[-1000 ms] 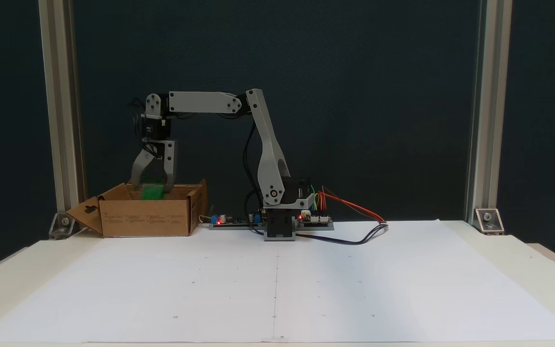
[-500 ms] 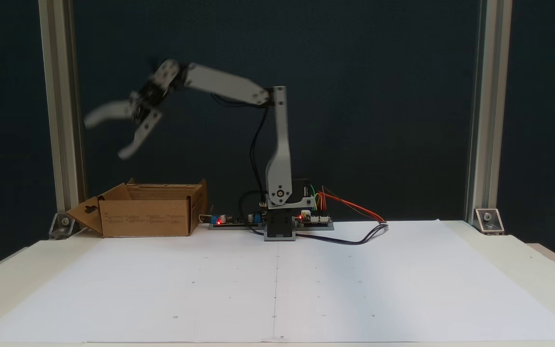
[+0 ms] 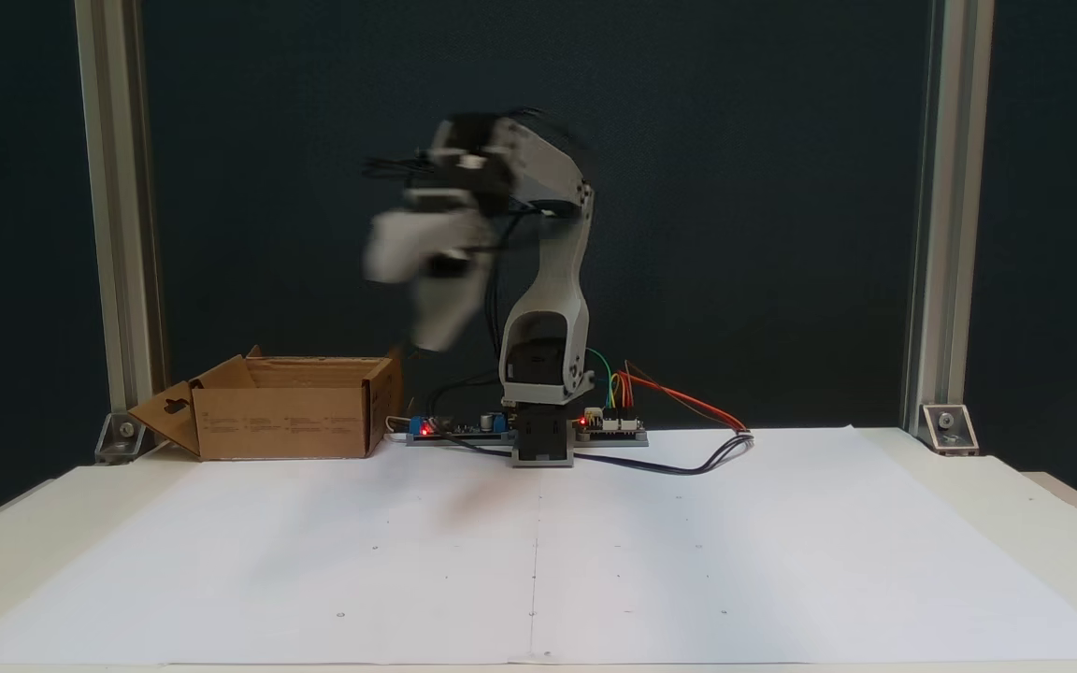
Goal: Grasp a green dice and put it in the bin.
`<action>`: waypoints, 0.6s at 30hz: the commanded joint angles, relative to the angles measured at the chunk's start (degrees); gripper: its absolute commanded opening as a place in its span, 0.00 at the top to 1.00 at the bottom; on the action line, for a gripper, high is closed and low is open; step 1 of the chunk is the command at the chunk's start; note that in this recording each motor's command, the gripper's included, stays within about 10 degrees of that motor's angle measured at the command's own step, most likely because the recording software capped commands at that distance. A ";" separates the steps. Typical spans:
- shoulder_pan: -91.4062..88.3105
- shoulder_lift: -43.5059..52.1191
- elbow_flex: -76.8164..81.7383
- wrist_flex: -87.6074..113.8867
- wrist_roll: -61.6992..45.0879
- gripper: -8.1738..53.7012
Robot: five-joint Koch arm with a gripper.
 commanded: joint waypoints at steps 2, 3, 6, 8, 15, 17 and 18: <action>-13.25 8.44 5.10 -9.05 4.04 0.15; -17.21 10.37 8.09 -11.76 4.13 0.15; -20.48 14.77 15.47 -19.05 4.13 0.15; -20.65 16.88 18.28 -23.97 4.13 0.15; -19.07 21.36 30.85 -41.64 3.69 0.13; -16.88 21.36 35.07 -46.74 3.60 0.13; -16.00 21.36 37.53 -49.29 3.60 0.14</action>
